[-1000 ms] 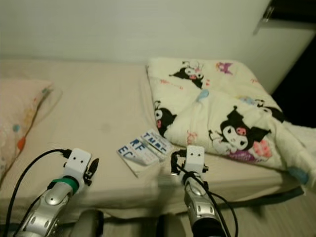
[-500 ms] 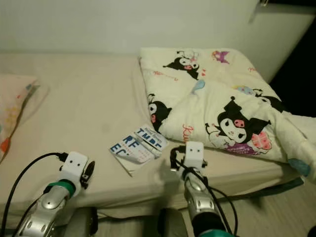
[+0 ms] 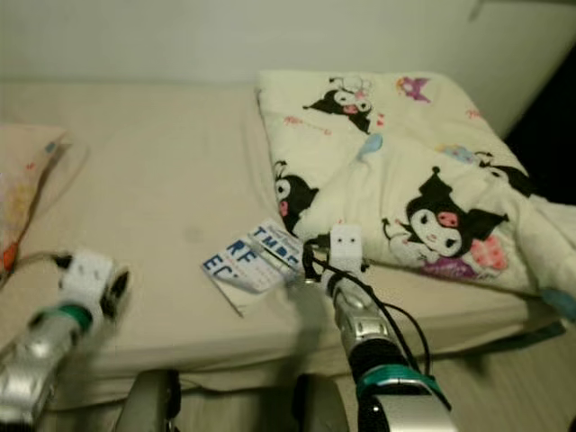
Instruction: Clean up the room
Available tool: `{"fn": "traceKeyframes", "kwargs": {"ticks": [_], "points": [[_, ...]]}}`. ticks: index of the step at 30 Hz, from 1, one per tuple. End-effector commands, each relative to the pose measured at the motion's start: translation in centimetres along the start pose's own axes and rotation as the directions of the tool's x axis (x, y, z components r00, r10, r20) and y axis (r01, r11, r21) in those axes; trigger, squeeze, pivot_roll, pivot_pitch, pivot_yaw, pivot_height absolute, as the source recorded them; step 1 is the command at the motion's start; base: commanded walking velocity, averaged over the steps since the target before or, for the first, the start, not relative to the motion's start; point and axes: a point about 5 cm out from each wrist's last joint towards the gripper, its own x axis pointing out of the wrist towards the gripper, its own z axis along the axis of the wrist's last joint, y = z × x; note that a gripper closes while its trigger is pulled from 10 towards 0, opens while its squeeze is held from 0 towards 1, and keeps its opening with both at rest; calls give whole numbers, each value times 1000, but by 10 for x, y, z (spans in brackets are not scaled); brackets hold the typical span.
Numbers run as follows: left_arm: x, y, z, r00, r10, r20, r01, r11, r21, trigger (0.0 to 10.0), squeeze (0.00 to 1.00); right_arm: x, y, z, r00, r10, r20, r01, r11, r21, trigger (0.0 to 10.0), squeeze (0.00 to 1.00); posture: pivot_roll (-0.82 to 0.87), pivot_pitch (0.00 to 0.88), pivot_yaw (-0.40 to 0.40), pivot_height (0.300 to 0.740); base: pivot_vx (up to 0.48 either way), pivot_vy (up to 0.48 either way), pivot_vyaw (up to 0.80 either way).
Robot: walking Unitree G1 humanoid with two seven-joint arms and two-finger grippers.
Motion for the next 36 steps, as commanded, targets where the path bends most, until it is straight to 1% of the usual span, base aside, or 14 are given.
{"fn": "traceKeyframes", "kwargs": {"ticks": [1, 3, 8, 10, 11, 13, 17, 20, 21, 25, 28, 32, 33, 36], "points": [[-2, -6, -14, 997, -38, -63, 37, 999, -14, 10000, 0, -1, -2, -7, 1000, -2, -29, 2, 1000, 3, 10000, 1000, 188, 148, -11, 597, 0, 0, 0], [8, 2, 5, 999, -40, -23, 40, 999, -7, 10000, 0, 0, 3, -5, 999, 21, -32, -21, 1000, 2, 10000, 1000, 227, 176, -34, 597, 0, 0, 0], [14, 11, 20, 999, -31, 13, 31, 999, -11, 10000, 0, 2, 9, -4, 999, 36, -30, -36, 999, 10, 10000, 1000, 246, 196, -39, 597, 0, 0, 0], [15, 20, 29, 999, -25, 28, 25, 1000, -6, 10000, 0, 3, 19, -1, 997, 73, -13, -73, 997, 30, 10000, 1000, 257, 193, -37, 597, 0, 0, 0], [14, 22, 29, 999, -38, 24, 38, 999, 1, 10000, 0, 4, 27, 3, 995, 100, 4, -100, 994, 50, 10000, 1000, 271, 222, -33, 597, 0, 0, 0], [14, 22, 29, 999, -38, 24, 38, 999, 1, 10000, 0, 4, 27, 3, 995, 100, 4, -100, 994, 50, 10000, 1000, 271, 222, -33, 597, 0, 0, 0], [4, 22, 27, 998, -57, 18, 57, 998, 16, 10000, 0, 5, 42, 9, 988, 151, 37, -153, 987, 53, 10000, 1000, 290, 249, -15, 597, 0, 0, 0], [-4, 19, 26, 997, -78, 21, 78, 997, 26, 10000, 0, 5, 48, 10, 982, 183, 50, -183, 983, -11, 10000, 1000, 318, 260, 7, 597, 0, 0, 0], [-11, 15, 22, 994, -110, 7, 110, 994, 22, 10000, 0, 5, 52, 12, 976, 209, 60, -201, 972, -118, 10000, 1000, 324, 270, 12, 597, 0, 0, 0], [-14, 15, 21, 993, -120, 3, 120, 993, 23, 10000, 0, 4, 53, 13, 975, 213, 64, -200, 966, -163, 10000, 1000, 333, 278, 17, 597, 0, 0, 0], [-22, 14, 20, 990, -140, -3, 141, 990, 29, 10000, 0, 5, 49, 15, 982, 176, 73, -146, 940, -308, 10000, 1000, 350, 285, 18, 597, 0, 0, 0], [-24, 14, 20, 990, -144, -5, 144, 989, 30, 10000, 0, 6, 47, 18, 985, 152, 82, -113, 928, -354, 10000, 1000, 353, 286, 18, 597, 0, 0, 0], [-26, 15, 20, 989, -147, -9, 148, 989, 30, 10000, 0, 7, 45, 20, 986, 138, 90, -94, 921, -379, 10000, 580, 355, 288, 19, 597, 0, 0, 0], [-26, 15, 20, 989, -147, -9, 148, 989, 30, 10000, 0, 7, 45, 20, 986, 138, 90, -94, 921, -379, 10000, 580, 355, 288, 19, 597, 0, 0, 0]]}}
